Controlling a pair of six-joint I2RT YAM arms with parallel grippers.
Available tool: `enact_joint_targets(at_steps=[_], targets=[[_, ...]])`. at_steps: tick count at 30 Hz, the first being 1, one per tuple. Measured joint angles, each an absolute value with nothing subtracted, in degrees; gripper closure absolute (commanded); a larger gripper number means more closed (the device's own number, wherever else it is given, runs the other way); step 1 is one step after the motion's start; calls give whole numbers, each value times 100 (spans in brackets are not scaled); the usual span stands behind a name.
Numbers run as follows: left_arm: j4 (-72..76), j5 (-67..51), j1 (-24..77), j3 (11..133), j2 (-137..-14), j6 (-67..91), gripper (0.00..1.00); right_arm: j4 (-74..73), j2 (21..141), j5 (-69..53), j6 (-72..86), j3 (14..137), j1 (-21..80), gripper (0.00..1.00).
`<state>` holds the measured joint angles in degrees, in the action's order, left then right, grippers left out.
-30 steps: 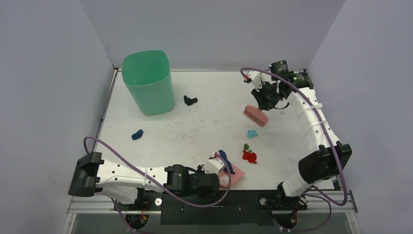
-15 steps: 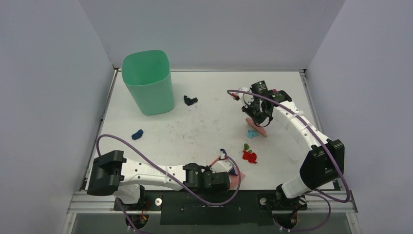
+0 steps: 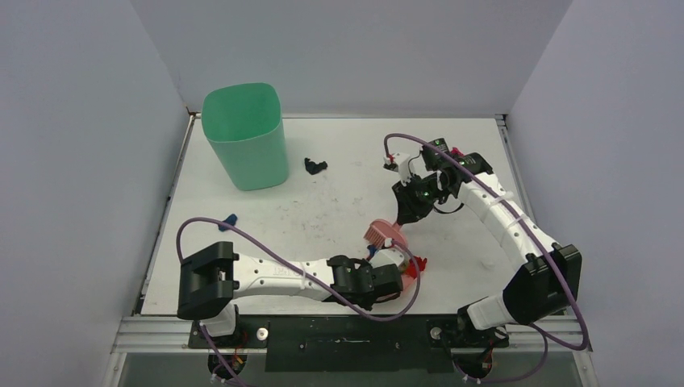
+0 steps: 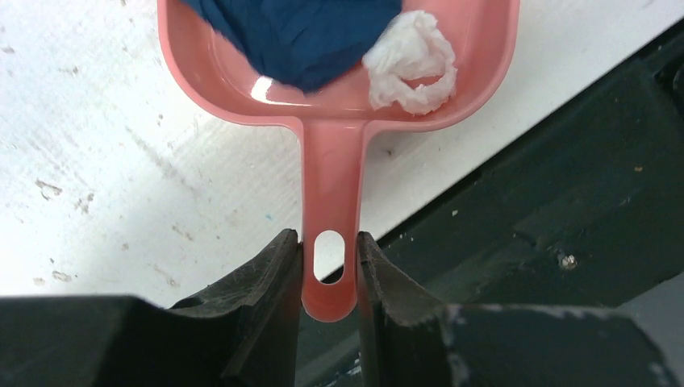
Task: Sweep away the paper scraps from the table
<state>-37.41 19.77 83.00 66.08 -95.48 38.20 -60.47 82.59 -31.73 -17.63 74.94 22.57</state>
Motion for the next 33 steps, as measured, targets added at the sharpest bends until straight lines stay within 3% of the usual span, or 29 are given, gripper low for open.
enact_joint_targets(at_steps=[10,21,33], targets=[[-3282,2408,8254,6619,-9590,3634,100,-7159,8099,-3839,-2558,8213,1802,95],[-2891,2703,8359,5924,-8858,3479,100,-7865,7985,-3118,-3280,9417,1391,95],[-4578,2272,8897,6589,-8927,3538,100,-7089,7717,-1400,-2987,8023,1229,95]])
